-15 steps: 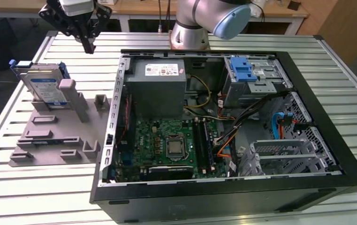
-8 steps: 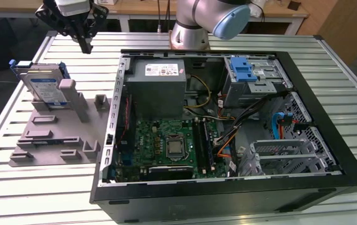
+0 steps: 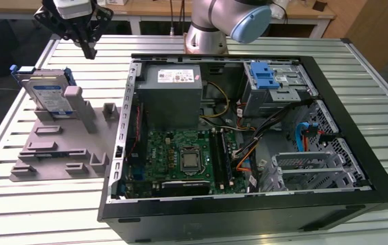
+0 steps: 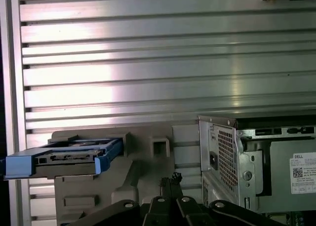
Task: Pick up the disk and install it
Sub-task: 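Reach for the disk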
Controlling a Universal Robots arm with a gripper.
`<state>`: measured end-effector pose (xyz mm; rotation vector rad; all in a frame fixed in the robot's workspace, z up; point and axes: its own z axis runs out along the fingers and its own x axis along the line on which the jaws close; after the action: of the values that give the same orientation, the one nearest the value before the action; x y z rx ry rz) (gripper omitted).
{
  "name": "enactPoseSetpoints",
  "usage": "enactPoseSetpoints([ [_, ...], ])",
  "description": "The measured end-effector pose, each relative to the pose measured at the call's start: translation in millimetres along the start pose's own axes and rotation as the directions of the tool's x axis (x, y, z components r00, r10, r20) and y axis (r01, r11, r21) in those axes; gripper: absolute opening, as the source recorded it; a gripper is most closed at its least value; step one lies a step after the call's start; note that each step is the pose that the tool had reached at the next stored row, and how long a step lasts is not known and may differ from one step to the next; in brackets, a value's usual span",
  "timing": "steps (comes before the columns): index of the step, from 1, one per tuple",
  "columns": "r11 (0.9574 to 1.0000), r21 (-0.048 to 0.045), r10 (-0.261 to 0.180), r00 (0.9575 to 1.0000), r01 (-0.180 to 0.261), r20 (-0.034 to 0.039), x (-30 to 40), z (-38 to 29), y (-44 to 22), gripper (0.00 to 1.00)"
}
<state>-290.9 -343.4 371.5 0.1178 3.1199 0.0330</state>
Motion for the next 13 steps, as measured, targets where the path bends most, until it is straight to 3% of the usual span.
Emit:
enactPoseSetpoints([
  [4, 1.0000, 0.0000, -0.005, 1.0000, 0.005, -0.0002, 5.2, 2.4, 0.2, 0.11],
  [9, 0.9991, -0.0008, -0.043, 0.9991, 0.043, -0.0009, 9.2, 4.8, 0.5, 0.11],
  [13, 0.9989, -0.0009, -0.046, 0.9989, 0.046, -0.0010, 16.8, 5.5, 3.0, 0.11],
])
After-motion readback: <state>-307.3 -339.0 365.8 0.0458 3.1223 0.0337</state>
